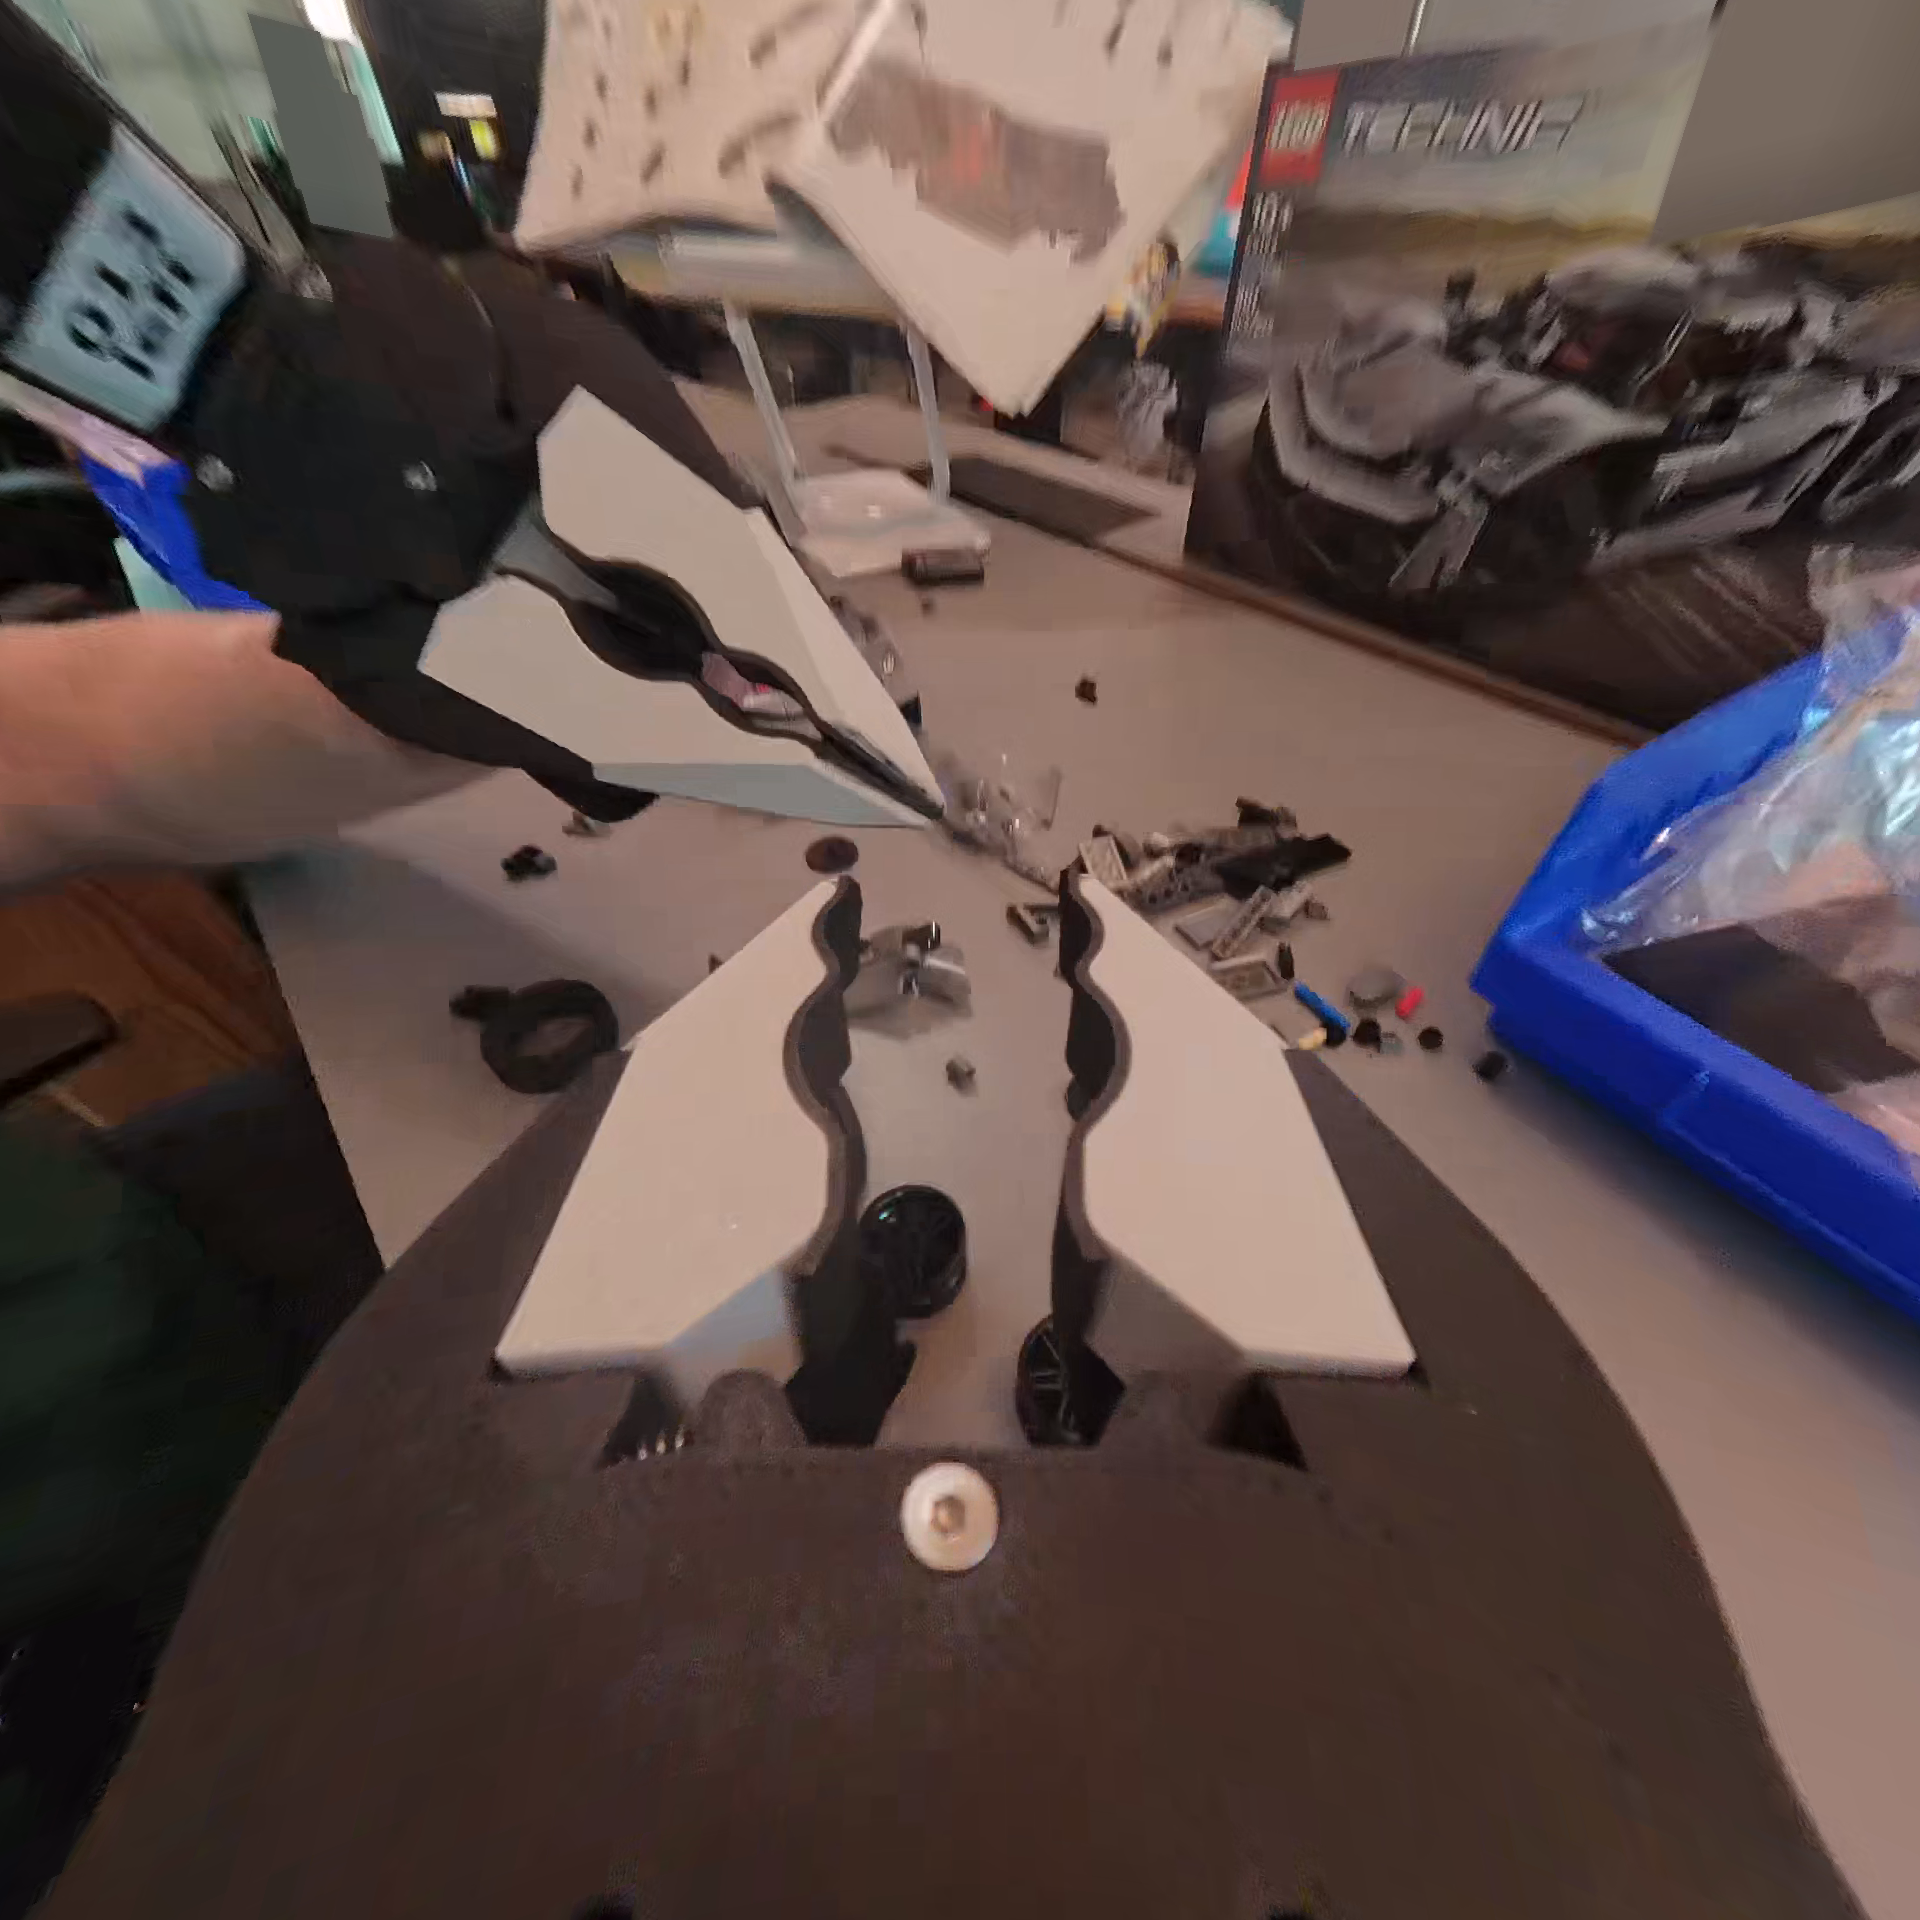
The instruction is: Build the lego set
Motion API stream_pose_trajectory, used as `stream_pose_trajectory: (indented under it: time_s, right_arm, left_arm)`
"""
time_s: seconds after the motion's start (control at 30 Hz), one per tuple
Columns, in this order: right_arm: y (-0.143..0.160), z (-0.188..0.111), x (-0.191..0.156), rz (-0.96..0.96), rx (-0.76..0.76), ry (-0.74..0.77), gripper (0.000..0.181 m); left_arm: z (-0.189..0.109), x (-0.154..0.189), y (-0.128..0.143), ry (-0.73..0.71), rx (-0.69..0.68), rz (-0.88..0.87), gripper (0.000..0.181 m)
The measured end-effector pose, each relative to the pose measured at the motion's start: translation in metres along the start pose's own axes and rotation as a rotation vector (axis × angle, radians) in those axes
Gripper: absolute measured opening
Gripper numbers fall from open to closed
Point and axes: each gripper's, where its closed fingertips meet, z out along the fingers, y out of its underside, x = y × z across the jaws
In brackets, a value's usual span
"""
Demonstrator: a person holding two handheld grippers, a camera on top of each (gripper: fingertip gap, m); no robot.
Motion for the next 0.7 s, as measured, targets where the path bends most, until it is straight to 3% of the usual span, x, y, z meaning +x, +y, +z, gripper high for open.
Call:
stream_pose_trajectory:
  time_s: [0.17,0.3,0.4,0.47,0.5,0.57,0.63,0.7]
  right_arm:
    - [0.025,0.007,0.007,0.022,-0.069,0.039,0.029]
    - [0.030,-0.012,-0.026,-0.024,-0.066,0.014,0.029]
    - [0.055,-0.026,-0.084,-0.036,-0.104,-0.149,0.049]
    - [0.092,-0.029,-0.098,-0.027,-0.232,-0.159,0.072]
    - [0.096,-0.026,-0.105,-0.023,-0.229,-0.165,0.076]
    - [0.100,-0.010,-0.108,-0.051,-0.244,-0.106,0.070]
    - [0.113,0.004,-0.087,-0.039,-0.330,0.012,0.063]
    - [0.118,0.012,-0.083,0.042,-0.365,-0.020,0.046]
  left_arm:
    - [0.012,0.011,0.027,0.054,-0.105,-0.016,0.000]
    - [-0.001,0.012,0.051,0.060,-0.194,-0.100,0.000]
    - [-0.027,0.013,0.068,0.012,-0.267,-0.122,0.000]
    - [-0.043,0.020,0.073,0.015,-0.278,-0.174,0.000]
    - [-0.048,0.025,0.074,0.026,-0.267,-0.196,0.000]
    - [-0.052,0.034,0.082,0.028,-0.273,-0.221,0.000]
    - [-0.051,0.042,0.081,0.052,-0.256,-0.239,0.000]
    - [-0.049,0.049,0.073,0.089,-0.241,-0.233,0.000]
